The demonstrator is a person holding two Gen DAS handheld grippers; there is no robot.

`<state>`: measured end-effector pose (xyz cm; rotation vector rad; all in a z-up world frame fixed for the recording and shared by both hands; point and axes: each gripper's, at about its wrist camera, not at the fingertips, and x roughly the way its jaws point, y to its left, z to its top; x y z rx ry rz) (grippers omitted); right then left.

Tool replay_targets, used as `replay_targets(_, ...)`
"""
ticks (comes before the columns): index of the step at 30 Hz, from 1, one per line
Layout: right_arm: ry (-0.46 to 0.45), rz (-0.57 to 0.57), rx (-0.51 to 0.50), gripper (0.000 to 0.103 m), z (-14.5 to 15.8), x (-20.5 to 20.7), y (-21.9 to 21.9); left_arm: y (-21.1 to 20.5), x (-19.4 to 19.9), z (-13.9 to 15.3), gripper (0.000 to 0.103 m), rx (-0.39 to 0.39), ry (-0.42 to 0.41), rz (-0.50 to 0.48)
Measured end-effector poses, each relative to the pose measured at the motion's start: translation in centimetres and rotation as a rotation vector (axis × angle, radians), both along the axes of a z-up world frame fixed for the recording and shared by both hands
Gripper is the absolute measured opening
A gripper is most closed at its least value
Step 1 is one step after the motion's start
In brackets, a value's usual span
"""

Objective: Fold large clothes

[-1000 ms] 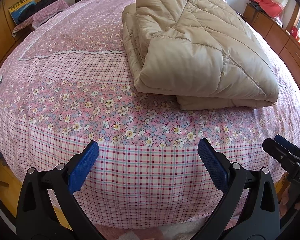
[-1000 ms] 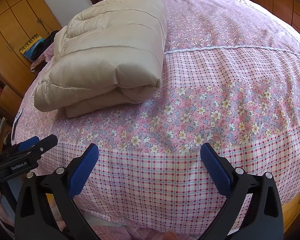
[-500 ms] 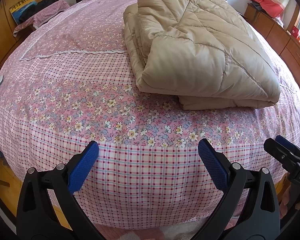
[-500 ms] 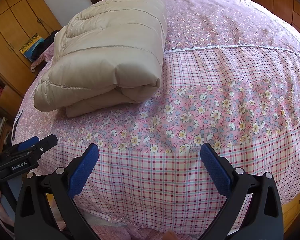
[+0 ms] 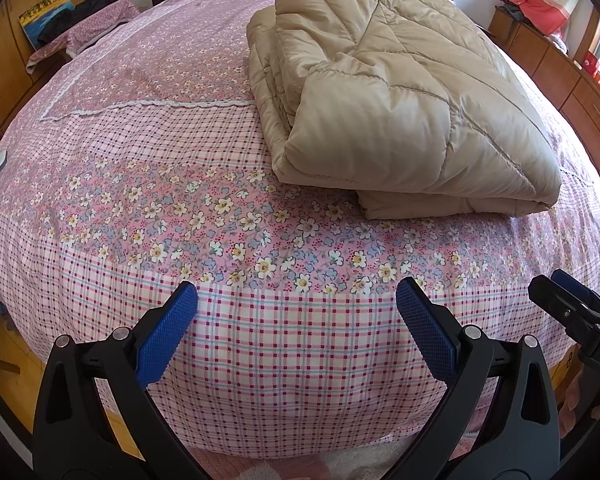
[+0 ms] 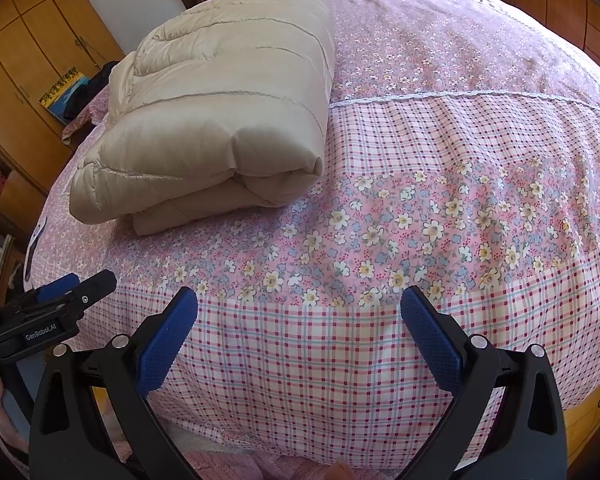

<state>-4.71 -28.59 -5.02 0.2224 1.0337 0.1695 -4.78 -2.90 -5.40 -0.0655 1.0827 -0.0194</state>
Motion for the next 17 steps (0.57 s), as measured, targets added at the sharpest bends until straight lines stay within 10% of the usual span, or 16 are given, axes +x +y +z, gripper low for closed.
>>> replay_targets(17,-0.029,0.000,-0.013,0.097,1.3,0.4,-1.4,2.6,1.1,0.6,0.099,0.027,-0.025,0.036)
